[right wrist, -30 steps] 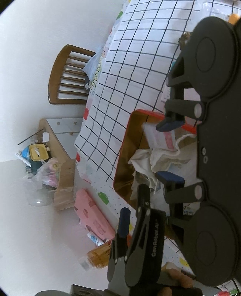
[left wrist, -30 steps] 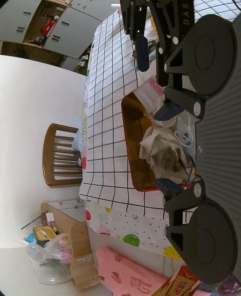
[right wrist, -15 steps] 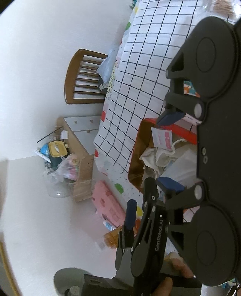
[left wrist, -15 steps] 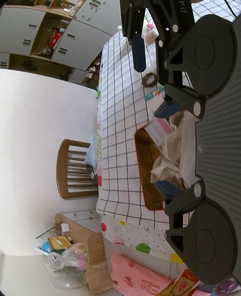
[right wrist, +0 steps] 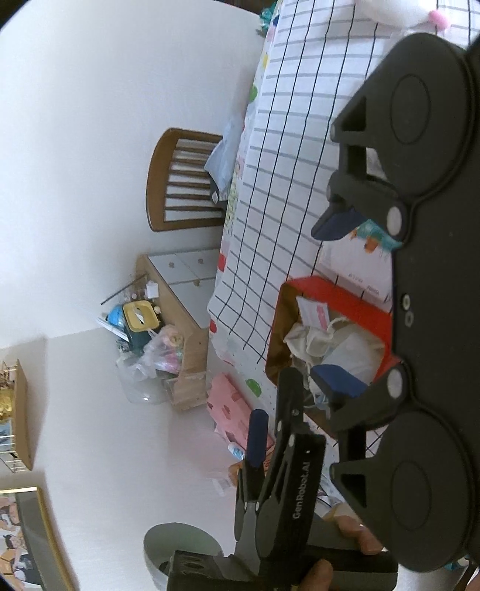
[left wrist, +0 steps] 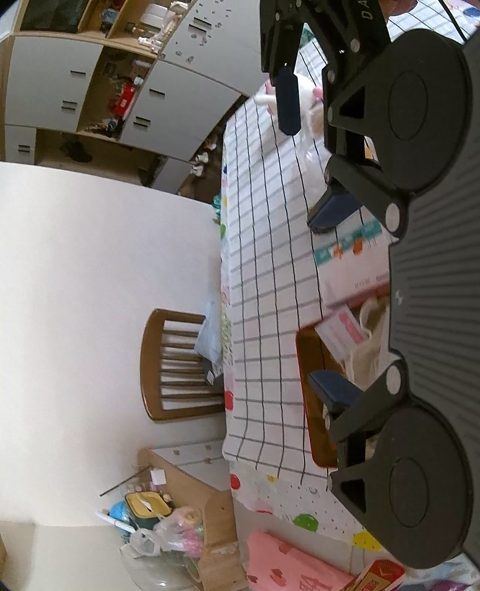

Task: Organize soft objects
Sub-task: 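Withdraw both grippers from the tin toward the yellow plush duck and cotton swabs, then grasp the yellow plush duck with the left gripper while the right gripper grasps the cotton swab bag, then carry the duck with the left gripper while the right gripper carries the swab bag to the tin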

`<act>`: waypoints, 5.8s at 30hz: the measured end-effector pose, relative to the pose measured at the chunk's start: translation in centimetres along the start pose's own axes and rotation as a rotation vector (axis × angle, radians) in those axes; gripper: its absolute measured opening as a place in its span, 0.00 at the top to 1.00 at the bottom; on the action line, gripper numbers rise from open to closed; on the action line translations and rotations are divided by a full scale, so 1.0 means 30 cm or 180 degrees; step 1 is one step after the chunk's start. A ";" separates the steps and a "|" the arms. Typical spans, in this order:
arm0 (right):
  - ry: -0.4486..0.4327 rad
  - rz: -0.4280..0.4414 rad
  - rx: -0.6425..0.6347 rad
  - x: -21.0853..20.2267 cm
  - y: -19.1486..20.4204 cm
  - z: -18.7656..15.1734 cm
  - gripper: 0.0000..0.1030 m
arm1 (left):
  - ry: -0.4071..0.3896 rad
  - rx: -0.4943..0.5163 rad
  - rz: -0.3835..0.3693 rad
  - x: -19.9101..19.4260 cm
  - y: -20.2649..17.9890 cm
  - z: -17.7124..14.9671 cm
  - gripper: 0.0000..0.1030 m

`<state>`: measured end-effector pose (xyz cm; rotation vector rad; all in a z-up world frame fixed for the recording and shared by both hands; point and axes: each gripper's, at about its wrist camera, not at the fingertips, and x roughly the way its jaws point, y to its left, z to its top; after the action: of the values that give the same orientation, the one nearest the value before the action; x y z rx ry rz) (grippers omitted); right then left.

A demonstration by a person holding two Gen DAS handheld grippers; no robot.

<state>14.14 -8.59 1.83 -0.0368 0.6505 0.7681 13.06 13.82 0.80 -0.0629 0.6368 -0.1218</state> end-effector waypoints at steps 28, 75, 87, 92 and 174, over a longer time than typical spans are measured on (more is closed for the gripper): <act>-0.0101 -0.0724 0.0287 -0.331 -0.429 -0.253 0.01 | -0.0168 0.0055 -0.0431 0.140 -0.421 -0.063 0.00; 0.0600 -0.1340 0.0841 0.116 -0.714 -0.399 0.30 | 0.0531 0.0665 -0.0311 0.653 -0.634 -0.275 0.38; 0.0578 -0.1444 0.0907 0.097 -0.729 -0.399 0.64 | 0.0526 0.0674 -0.0258 0.644 -0.635 -0.263 0.68; 0.0521 -0.1405 0.0932 0.063 -0.715 -0.395 0.67 | 0.0502 0.0589 -0.0279 0.619 -0.620 -0.255 0.69; 0.0702 -0.0382 0.0024 0.492 0.245 -0.003 0.67 | 0.0528 -0.0181 0.0614 0.277 0.379 -0.073 0.69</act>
<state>17.17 6.10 -5.03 -0.1540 0.8527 0.6505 19.44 23.95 -6.93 -0.0461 0.8084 0.0785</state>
